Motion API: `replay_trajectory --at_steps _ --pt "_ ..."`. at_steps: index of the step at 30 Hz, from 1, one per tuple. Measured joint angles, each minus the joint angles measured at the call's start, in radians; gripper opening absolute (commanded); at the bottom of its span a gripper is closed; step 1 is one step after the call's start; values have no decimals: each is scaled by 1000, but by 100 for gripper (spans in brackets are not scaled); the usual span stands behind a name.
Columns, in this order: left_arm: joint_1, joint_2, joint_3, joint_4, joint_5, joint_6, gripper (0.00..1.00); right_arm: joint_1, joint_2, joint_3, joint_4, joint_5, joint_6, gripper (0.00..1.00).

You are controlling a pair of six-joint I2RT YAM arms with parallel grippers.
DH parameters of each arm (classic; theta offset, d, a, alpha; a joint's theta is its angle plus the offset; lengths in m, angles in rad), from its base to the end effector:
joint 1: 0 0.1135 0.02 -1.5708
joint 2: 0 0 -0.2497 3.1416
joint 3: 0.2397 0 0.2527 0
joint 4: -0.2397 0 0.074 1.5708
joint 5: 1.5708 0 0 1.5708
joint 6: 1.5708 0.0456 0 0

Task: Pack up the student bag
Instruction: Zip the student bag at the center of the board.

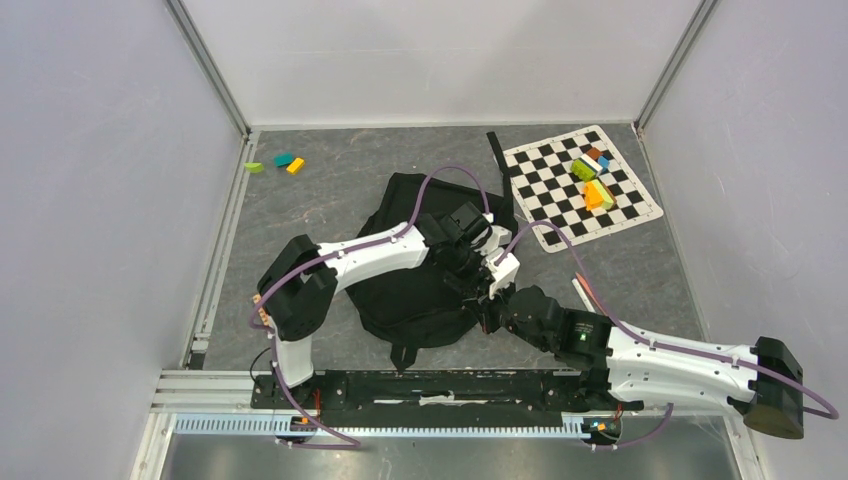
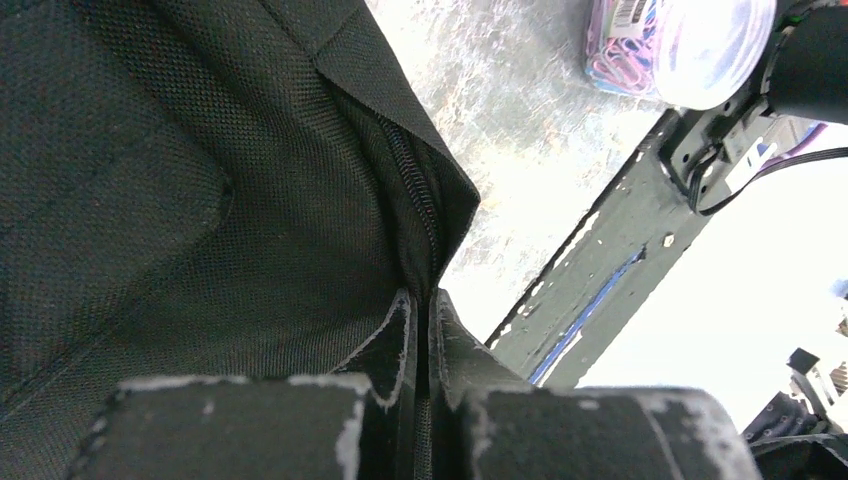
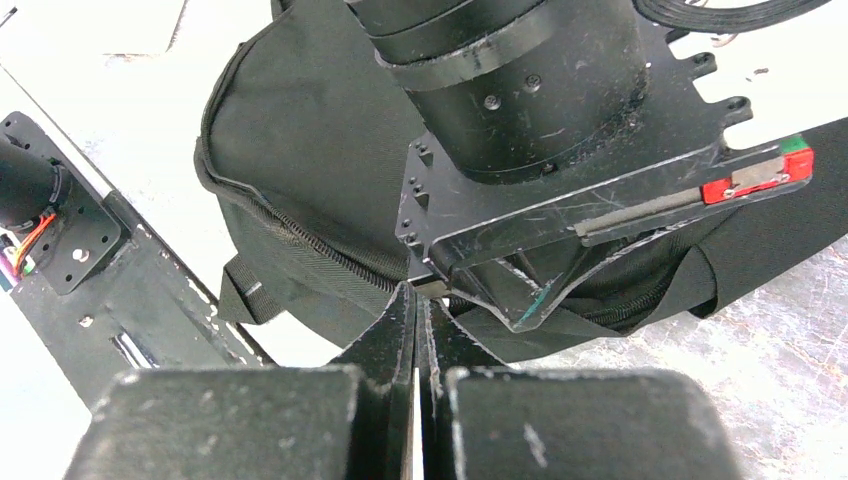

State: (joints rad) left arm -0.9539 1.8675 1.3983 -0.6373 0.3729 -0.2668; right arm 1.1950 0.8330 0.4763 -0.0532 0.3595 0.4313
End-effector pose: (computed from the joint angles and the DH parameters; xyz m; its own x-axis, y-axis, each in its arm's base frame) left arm 0.2128 -0.3287 0.1907 -0.7241 0.5966 -0.3461 0.6874 0.5836 -0.4323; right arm 0.0920 0.1895 0.2223 -0.4474 -0.0676 -0.8918 -0.6223 0.7397 0.2561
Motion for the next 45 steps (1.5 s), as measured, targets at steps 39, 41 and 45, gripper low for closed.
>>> replay_trajectory --at_steps 39,41,45 --pt "174 183 276 263 -16 -255 32 63 119 16 89 181 -106 0" --pt "182 183 277 307 -56 -255 48 73 115 31 64 215 -79 0" --pt "215 154 264 376 -111 -233 75 99 81 53 6 251 -52 0"
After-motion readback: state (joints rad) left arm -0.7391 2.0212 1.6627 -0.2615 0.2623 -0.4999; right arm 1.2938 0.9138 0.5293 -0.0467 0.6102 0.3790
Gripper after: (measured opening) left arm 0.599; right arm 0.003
